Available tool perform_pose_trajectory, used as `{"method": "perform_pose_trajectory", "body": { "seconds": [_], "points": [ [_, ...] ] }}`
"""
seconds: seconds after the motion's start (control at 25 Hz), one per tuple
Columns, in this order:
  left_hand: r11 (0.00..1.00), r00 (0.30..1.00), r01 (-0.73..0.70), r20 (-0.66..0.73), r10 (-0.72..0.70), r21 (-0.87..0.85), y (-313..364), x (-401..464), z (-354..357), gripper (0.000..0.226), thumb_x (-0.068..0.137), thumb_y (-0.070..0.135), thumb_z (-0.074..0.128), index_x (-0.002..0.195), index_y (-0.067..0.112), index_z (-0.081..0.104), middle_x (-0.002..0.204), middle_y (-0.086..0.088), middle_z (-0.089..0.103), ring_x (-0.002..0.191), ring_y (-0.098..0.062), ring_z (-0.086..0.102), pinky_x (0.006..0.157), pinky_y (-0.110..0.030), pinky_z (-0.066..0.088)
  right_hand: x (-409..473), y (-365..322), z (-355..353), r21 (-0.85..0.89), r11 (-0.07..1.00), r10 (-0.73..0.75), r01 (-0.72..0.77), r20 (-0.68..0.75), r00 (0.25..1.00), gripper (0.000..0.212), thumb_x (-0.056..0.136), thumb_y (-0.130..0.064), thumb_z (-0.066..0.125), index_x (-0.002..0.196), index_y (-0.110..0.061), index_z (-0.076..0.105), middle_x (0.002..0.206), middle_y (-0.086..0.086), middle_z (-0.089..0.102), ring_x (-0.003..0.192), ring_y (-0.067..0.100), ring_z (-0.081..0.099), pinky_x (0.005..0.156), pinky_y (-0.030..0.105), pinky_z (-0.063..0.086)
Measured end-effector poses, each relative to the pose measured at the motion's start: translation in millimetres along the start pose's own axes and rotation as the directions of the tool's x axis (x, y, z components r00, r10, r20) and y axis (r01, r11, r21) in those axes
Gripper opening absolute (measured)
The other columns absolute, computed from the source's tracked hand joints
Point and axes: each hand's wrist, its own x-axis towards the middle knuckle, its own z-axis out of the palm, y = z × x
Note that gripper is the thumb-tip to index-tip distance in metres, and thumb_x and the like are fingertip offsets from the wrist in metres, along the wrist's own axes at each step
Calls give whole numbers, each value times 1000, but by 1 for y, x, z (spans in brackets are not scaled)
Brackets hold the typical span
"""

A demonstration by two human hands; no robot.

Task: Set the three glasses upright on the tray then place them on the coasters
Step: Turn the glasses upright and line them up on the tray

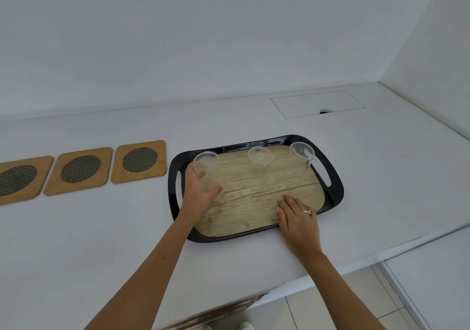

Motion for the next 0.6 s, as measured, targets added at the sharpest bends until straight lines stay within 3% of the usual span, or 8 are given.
{"method": "perform_pose_trajectory", "body": {
  "seconds": [0.12, 0.2, 0.32, 0.48, 0.6],
  "points": [
    [999, 1000, -22, 8, 21, 40, 1, -2, 1, 71, 72, 15, 78, 121, 33, 29, 131, -5, 43, 112, 5, 43, 87, -15, 37, 0, 1, 1, 3, 1000, -9, 9, -11, 1000, 49, 95, -38, 28, 115, -14, 66, 127, 6, 63, 121, 24, 55, 96, 43, 40],
    [998, 1000, -25, 9, 24, 55, 1, -2, 1, 73, 72, 16, 78, 123, 32, 29, 130, -5, 43, 115, -4, 45, 92, -20, 39, 0, 1, 1, 9, 1000, -11, 11, -22, 1000, 49, 95, -38, 29, 115, -14, 66, 127, 6, 63, 121, 24, 55, 96, 43, 40],
    [998, 1000, -24, 13, 24, 54, 2, -3, 1, 82, 71, 17, 80, 130, 28, 25, 134, -7, 40, 125, -17, 42, 106, -39, 38, 0, 1, 0, 21, 1000, -10, 11, -25, 1000, 50, 95, -38, 29, 115, -14, 67, 127, 6, 63, 121, 25, 55, 96, 44, 40],
    [997, 998, 32, 48, -36, 69, 6, -5, -8, 121, 61, 27, 87, 142, 29, -3, 146, -7, 23, 136, -16, 24, 110, -35, 25, 0, 3, 0, 39, 999, -17, 18, -18, 1000, 51, 94, -39, 28, 114, -14, 67, 128, 6, 63, 121, 25, 55, 95, 45, 41],
    [987, 1000, -25, -8, 27, 157, 6, -12, -33, 114, 62, 47, 81, 143, 27, 3, 148, -2, 21, 134, -11, 22, 109, -35, 24, 0, 2, 0, 55, 998, -23, 24, -18, 1000, 49, 94, -39, 30, 113, -14, 68, 127, 6, 63, 121, 24, 55, 95, 45, 42]
  ]
}}
